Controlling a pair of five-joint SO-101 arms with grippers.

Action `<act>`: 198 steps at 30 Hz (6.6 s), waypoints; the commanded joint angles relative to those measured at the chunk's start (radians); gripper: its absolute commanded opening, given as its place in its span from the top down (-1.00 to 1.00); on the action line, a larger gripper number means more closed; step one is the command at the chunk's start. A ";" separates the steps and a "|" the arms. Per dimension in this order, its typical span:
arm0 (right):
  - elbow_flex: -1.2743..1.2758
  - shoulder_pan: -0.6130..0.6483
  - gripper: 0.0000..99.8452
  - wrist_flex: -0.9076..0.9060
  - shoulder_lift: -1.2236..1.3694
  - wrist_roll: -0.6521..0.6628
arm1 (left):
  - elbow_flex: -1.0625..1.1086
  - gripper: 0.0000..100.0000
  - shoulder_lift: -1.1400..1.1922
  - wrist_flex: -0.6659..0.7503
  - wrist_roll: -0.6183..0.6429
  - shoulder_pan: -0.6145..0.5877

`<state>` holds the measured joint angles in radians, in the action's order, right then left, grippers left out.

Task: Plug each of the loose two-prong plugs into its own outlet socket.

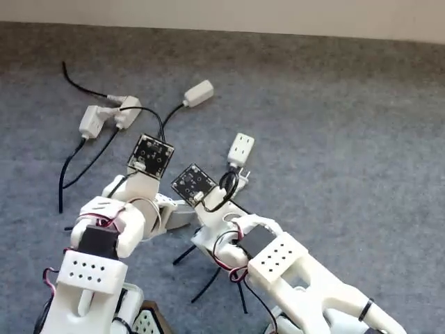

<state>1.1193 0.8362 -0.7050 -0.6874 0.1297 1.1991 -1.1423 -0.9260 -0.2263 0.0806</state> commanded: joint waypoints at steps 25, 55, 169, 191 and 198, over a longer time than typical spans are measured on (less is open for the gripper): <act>-0.507 -0.071 0.99 -0.354 -0.036 0.032 | 0.097 0.14 0.010 0.115 0.008 -0.004; -0.819 -0.073 0.99 -0.568 0.404 -0.272 | -0.858 0.14 1.049 -0.121 0.405 -0.493; -1.520 -0.038 0.99 -1.050 1.124 -0.605 | -1.475 0.13 1.612 -0.143 0.427 -0.892; -1.081 -0.053 0.96 -0.687 1.129 -0.508 | -1.471 0.13 1.609 -0.166 0.262 -0.885; -1.101 -0.047 0.42 -0.694 1.118 -0.512 | -1.468 0.13 1.610 -0.209 0.181 -0.834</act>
<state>0.0054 0.7963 -1.3970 0.4250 -0.3936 -0.2340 0.4764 -1.1254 -0.0130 -0.7986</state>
